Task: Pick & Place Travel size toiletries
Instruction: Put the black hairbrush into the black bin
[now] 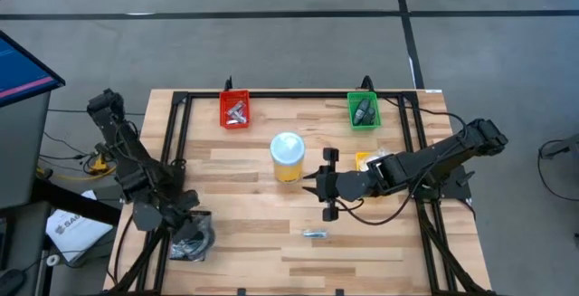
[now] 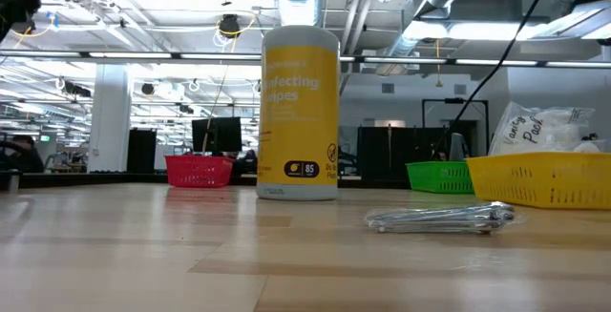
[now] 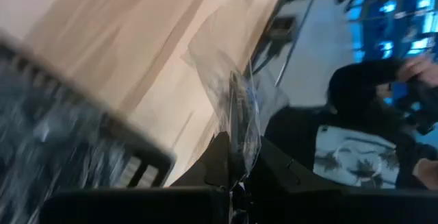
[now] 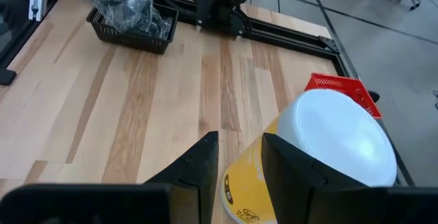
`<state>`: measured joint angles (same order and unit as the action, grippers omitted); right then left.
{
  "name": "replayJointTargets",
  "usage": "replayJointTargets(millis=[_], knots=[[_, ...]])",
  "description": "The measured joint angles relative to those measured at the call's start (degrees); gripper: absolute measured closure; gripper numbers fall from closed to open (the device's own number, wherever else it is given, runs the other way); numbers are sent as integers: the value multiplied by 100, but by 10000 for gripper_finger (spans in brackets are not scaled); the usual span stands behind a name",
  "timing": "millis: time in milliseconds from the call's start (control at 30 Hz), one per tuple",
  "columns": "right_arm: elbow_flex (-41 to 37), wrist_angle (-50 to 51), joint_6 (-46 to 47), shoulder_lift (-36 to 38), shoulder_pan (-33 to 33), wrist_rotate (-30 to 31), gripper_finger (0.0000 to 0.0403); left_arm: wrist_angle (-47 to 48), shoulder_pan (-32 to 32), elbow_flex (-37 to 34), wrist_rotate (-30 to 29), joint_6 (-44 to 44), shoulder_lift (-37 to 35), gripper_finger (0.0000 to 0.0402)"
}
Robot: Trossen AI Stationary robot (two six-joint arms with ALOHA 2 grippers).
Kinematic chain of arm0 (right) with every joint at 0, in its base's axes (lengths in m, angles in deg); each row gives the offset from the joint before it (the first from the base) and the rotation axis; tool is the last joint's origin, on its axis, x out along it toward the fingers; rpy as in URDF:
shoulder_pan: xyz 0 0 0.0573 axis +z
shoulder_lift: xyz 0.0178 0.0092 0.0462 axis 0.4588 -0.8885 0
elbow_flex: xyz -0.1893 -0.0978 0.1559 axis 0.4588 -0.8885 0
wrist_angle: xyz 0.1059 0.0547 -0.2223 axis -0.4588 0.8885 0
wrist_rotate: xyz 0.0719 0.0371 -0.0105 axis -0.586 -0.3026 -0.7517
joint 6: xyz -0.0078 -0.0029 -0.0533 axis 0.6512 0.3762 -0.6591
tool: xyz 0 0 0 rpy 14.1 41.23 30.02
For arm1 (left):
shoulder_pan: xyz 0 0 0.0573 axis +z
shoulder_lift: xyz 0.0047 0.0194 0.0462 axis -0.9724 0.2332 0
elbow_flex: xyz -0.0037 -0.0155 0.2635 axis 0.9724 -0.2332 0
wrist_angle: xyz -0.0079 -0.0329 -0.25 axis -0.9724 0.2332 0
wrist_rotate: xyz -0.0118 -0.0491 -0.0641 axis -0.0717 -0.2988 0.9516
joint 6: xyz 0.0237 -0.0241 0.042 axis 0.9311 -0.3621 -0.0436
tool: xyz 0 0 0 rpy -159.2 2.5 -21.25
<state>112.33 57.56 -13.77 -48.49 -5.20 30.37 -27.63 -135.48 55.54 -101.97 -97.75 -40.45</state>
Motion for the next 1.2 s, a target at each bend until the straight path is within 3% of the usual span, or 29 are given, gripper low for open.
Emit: replayJointTargets(millis=[167,433,600,1200], knots=[[0,11,0,0,0,0,300,459,-197,0,320,-659,2,377],[0,31,2,0,0,0,300,690,-199,0,872,-918,2,379],[0,31,0,-1,0,-2,300,1297,-200,0,1334,-1136,3,379],[0,33,0,-1,-11,-2,300,1908,250,0,941,-1109,236,370]])
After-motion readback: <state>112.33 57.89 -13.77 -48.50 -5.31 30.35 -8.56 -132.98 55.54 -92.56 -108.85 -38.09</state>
